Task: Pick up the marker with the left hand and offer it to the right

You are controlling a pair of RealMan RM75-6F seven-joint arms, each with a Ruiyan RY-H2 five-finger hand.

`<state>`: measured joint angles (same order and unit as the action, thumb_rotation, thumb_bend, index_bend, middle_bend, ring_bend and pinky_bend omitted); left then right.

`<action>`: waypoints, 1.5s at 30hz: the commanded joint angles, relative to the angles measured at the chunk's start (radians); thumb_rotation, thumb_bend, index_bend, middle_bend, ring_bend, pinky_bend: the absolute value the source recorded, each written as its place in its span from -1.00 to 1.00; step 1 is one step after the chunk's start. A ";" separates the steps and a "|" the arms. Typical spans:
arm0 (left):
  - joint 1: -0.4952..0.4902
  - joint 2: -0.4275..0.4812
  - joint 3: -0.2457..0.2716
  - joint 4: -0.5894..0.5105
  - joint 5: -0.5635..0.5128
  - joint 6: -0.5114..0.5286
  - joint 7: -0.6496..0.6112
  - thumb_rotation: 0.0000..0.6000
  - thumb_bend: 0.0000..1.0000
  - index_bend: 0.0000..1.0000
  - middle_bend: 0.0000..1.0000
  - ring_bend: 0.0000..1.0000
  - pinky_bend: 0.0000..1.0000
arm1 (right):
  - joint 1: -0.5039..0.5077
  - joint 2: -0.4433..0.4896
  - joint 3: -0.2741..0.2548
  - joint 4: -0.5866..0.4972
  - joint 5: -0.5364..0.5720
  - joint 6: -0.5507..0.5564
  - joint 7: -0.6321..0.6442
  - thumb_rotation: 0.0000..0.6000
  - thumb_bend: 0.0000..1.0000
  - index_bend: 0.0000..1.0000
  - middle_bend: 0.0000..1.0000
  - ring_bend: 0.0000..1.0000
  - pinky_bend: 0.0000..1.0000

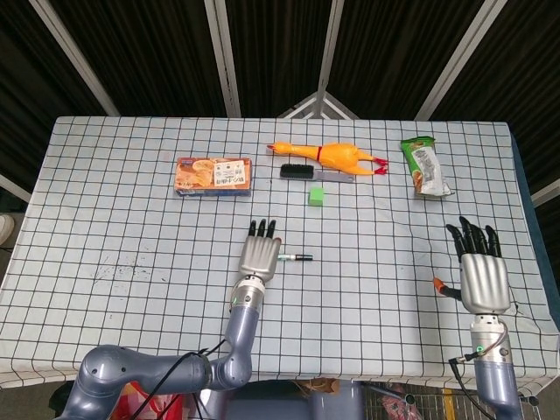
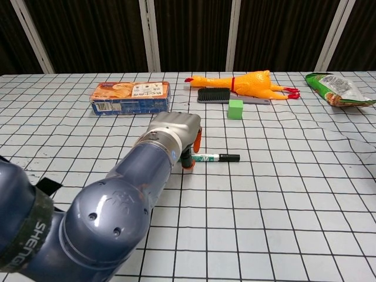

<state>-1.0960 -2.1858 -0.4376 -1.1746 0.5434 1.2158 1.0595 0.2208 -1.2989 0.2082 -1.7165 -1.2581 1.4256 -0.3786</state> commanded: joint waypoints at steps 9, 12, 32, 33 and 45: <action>-0.004 -0.019 -0.004 0.036 0.004 -0.017 0.002 1.00 0.02 -0.11 -0.91 -1.00 -1.00 | 0.000 0.001 -0.006 0.006 0.005 0.000 0.010 1.00 -0.75 -0.63 -0.84 -0.79 -0.93; -0.006 -0.026 -0.004 0.049 0.005 -0.025 0.002 1.00 0.02 -0.11 -0.91 -1.00 -1.00 | 0.002 -0.003 -0.007 0.011 0.008 -0.003 0.009 1.00 -0.75 -0.63 -0.84 -0.79 -0.93; -0.014 -0.064 -0.020 0.114 0.025 -0.060 -0.017 1.00 0.05 -0.07 -0.87 -1.00 -1.00 | 0.005 -0.019 -0.016 0.057 0.019 -0.012 0.035 1.00 -0.75 -0.59 -0.84 -0.79 -0.93; -0.014 -0.064 -0.021 0.115 0.027 -0.058 -0.016 1.00 0.05 -0.07 -0.87 -1.00 -1.00 | 0.004 -0.019 -0.018 0.058 0.019 -0.012 0.036 1.00 -0.75 -0.59 -0.84 -0.79 -0.93; -0.010 -0.070 -0.023 0.114 0.043 -0.054 -0.015 1.00 0.08 -0.03 -0.84 -1.00 -1.00 | 0.000 -0.022 -0.023 0.072 0.020 -0.010 0.048 1.00 -0.75 -0.58 -0.84 -0.79 -0.93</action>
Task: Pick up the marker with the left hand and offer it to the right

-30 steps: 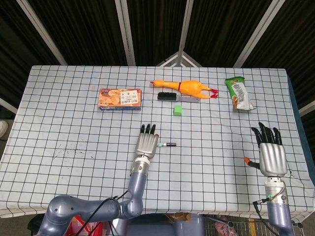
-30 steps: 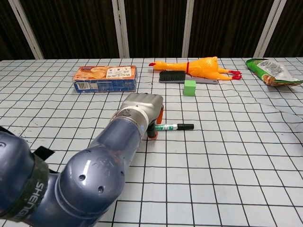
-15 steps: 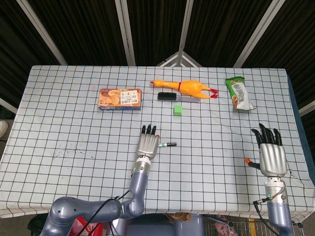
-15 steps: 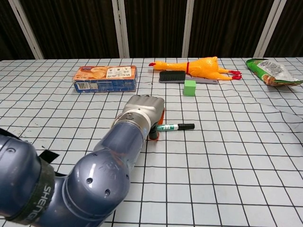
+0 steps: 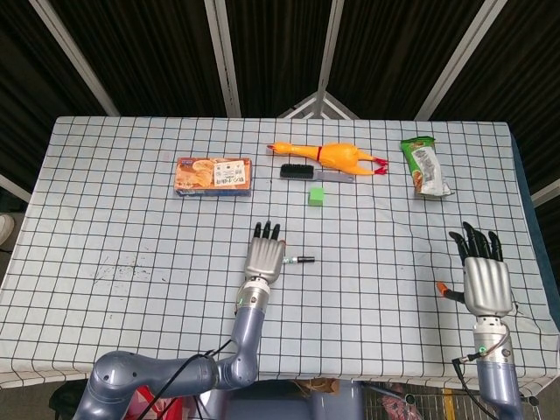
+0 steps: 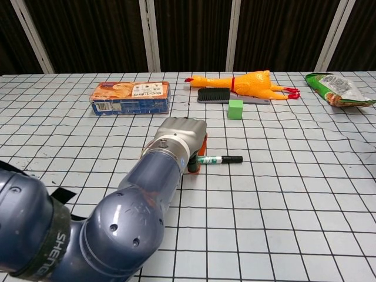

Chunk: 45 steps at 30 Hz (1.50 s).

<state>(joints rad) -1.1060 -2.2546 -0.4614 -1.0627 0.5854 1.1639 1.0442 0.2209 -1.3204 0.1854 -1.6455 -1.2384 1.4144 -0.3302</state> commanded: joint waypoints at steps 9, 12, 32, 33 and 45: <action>0.000 -0.009 -0.005 0.014 0.020 -0.004 -0.013 1.00 0.12 0.03 -0.79 -1.00 -1.00 | -0.006 0.000 -0.004 0.004 0.003 0.005 -0.001 1.00 -0.75 -0.58 -0.84 -0.79 -0.93; 0.004 -0.007 -0.004 0.008 0.028 0.003 -0.015 1.00 0.12 0.04 -0.79 -1.00 -1.00 | -0.007 -0.001 -0.005 0.008 0.004 0.004 0.004 1.00 -0.75 -0.57 -0.84 -0.79 -0.93; 0.086 0.118 -0.009 -0.213 0.122 0.116 -0.063 1.00 0.14 0.06 -0.77 -1.00 -1.00 | 0.006 0.015 0.015 -0.044 0.019 -0.003 -0.017 1.00 -0.75 -0.54 -0.84 -0.79 -0.93; 0.089 0.133 -0.014 -0.245 0.126 0.127 -0.055 1.00 0.14 0.06 -0.77 -1.00 -1.00 | 0.010 0.019 0.021 -0.055 0.025 -0.006 -0.027 1.00 -0.75 -0.54 -0.84 -0.79 -0.93; 0.075 0.244 -0.065 -0.489 0.153 0.236 0.043 1.00 0.14 0.07 -0.75 -1.00 -1.00 | 0.079 0.059 0.089 -0.214 0.098 -0.044 -0.124 1.00 -0.75 -0.54 -0.84 -0.79 -0.93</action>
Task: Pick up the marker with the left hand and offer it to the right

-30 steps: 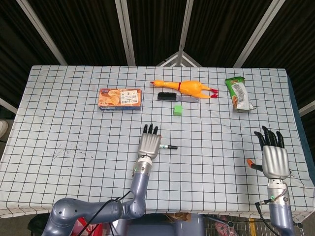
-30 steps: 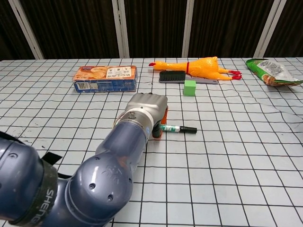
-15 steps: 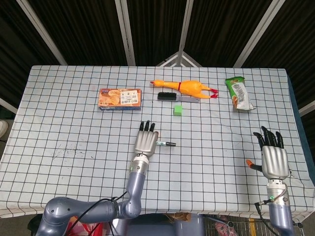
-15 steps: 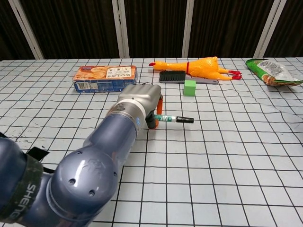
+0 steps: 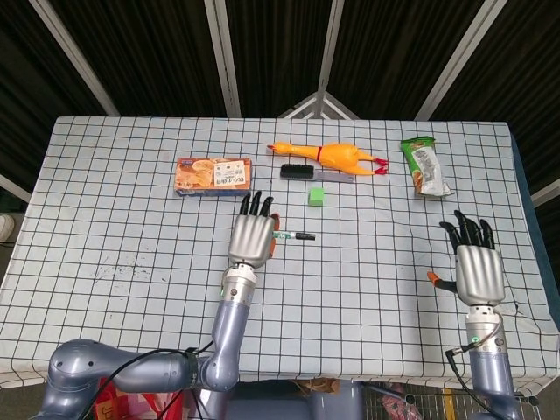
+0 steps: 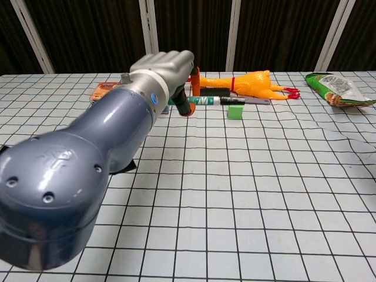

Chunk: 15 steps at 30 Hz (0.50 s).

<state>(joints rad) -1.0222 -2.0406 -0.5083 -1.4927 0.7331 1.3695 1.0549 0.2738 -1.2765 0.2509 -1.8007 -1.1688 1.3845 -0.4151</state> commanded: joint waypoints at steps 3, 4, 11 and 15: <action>-0.024 0.035 -0.026 -0.093 -0.009 0.043 0.055 1.00 0.14 0.07 -0.74 -1.00 -1.00 | 0.055 0.021 0.042 -0.124 0.059 -0.025 -0.087 1.00 -0.75 -0.53 -0.84 -0.79 -0.93; -0.029 0.035 -0.028 -0.099 -0.012 0.048 0.063 1.00 0.14 0.07 -0.74 -1.00 -1.00 | 0.065 0.022 0.051 -0.143 0.072 -0.028 -0.100 1.00 -0.75 -0.52 -0.84 -0.79 -0.93; -0.064 0.026 -0.039 -0.119 -0.032 0.073 0.093 1.00 0.14 0.07 -0.74 -1.00 -1.00 | 0.142 0.007 0.100 -0.231 0.153 -0.027 -0.212 1.00 -0.75 -0.38 -0.84 -0.79 -0.93; -0.080 0.021 -0.045 -0.117 -0.035 0.081 0.091 1.00 0.14 0.07 -0.74 -1.00 -1.00 | 0.184 -0.018 0.110 -0.265 0.192 -0.006 -0.293 1.00 -0.75 -0.35 -0.84 -0.79 -0.93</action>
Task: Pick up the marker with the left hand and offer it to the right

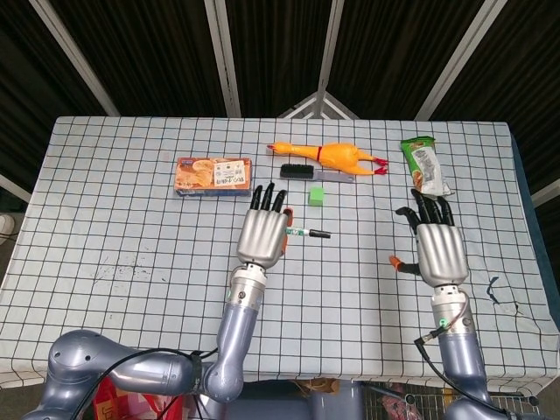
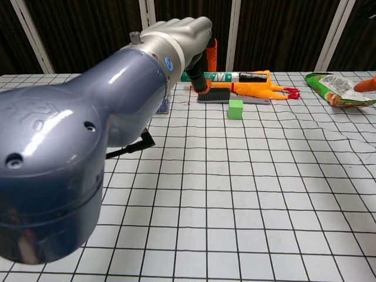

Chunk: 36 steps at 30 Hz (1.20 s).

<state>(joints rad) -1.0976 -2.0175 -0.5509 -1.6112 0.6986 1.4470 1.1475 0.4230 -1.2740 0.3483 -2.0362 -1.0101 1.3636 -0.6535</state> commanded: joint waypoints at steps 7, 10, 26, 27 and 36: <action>-0.027 -0.011 -0.005 0.018 -0.003 0.013 -0.012 1.00 0.14 0.07 -0.74 -1.00 -1.00 | 0.090 -0.069 0.001 -0.053 0.079 0.046 -0.144 1.00 -0.49 -0.30 -0.84 -0.79 -0.93; -0.033 -0.016 -0.003 0.028 -0.007 0.010 -0.021 1.00 0.14 0.07 -0.74 -1.00 -1.00 | 0.105 -0.088 -0.011 -0.053 0.077 0.055 -0.160 1.00 -0.38 -0.30 -0.84 -0.79 -0.93; -0.066 -0.051 0.006 0.077 0.021 -0.002 -0.083 1.00 0.14 0.08 -0.71 -1.00 -1.00 | 0.218 -0.224 0.002 -0.032 0.170 0.090 -0.248 1.00 -0.32 -0.30 -0.84 -0.79 -0.93; -0.067 -0.053 0.007 0.080 0.020 -0.002 -0.085 1.00 0.14 0.08 -0.71 -1.00 -1.00 | 0.224 -0.231 0.004 -0.030 0.173 0.094 -0.251 1.00 -0.32 -0.30 -0.84 -0.79 -0.93; -0.070 -0.063 0.014 0.097 0.020 -0.008 -0.101 1.00 0.14 0.08 -0.71 -1.00 -1.00 | 0.262 -0.271 0.014 -0.019 0.202 0.125 -0.269 1.00 -0.32 -0.30 -0.84 -0.79 -0.93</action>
<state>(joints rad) -1.1675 -2.0806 -0.5373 -1.5142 0.7178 1.4391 1.0465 0.6823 -1.5424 0.3614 -2.0567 -0.8114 1.4857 -0.9199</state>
